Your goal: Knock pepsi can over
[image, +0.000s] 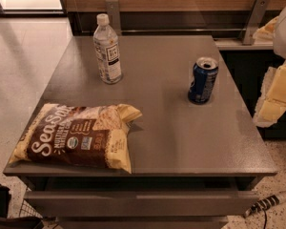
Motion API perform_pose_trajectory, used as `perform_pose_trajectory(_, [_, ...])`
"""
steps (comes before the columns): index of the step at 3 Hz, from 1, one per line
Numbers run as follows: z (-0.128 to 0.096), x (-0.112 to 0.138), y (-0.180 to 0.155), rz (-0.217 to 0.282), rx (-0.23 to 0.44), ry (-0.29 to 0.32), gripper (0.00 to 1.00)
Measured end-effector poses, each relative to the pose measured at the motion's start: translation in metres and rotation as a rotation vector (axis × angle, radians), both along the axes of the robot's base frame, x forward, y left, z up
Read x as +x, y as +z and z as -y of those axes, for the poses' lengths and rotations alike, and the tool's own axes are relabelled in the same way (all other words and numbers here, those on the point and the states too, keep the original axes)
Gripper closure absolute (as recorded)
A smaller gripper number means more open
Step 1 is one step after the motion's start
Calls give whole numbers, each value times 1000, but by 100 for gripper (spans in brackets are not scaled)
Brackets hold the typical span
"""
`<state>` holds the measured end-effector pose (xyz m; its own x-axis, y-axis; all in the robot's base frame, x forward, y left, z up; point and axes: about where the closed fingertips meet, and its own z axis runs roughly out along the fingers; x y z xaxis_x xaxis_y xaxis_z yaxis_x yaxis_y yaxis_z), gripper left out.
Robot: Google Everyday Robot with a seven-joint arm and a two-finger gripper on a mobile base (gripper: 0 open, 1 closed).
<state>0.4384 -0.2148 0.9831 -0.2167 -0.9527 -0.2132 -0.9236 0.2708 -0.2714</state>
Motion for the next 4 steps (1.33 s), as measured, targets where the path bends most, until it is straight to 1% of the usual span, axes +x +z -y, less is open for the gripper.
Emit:
perform_pose_trajectory(1, [0, 0, 0, 0, 0, 0, 0])
perform_pose_trajectory(2, [1, 3, 1, 7, 14, 0, 0])
perform_pose_trajectory(3, [5, 17, -3, 27, 79, 10, 0])
perform_pose_trajectory(4, [19, 56, -18, 93, 268, 41, 0])
